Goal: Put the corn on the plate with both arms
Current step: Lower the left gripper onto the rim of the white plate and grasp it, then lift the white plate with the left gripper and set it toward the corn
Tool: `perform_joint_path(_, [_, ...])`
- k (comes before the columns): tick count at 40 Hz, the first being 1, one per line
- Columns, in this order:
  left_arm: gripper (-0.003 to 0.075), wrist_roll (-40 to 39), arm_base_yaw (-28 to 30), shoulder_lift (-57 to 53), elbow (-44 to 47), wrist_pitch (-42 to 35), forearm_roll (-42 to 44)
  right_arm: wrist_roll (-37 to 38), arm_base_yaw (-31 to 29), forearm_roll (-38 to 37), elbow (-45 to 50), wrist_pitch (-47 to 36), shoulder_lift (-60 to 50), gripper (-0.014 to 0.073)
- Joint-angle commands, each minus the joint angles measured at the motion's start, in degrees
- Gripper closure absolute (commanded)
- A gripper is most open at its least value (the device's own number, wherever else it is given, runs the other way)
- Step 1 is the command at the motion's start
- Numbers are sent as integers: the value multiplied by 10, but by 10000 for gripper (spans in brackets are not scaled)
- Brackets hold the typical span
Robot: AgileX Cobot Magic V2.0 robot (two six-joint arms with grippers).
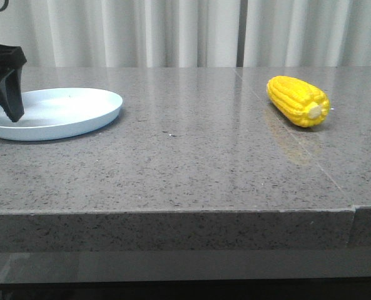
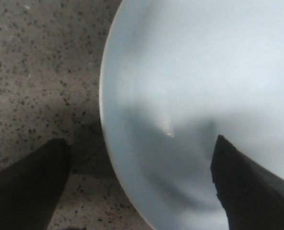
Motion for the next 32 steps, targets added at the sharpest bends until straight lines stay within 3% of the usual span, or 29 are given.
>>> perform_joint_path(1, [157, -5, -5, -16, -17, -14, -10, -5, -2, -1, -20, -44, 8, 3])
perform_joint_path(6, [215, -5, -5, -16, -18, -15, -14, -5, -2, -1, -20, -44, 8, 3])
perform_joint_path(23, [715, -5, -5, -16, -18, -23, -14, -5, -2, -1, -20, -44, 8, 3])
perform_joint_path(32, [741, -5, -5, -17, -34, -27, -23, -5, -2, -1, -20, -44, 8, 3])
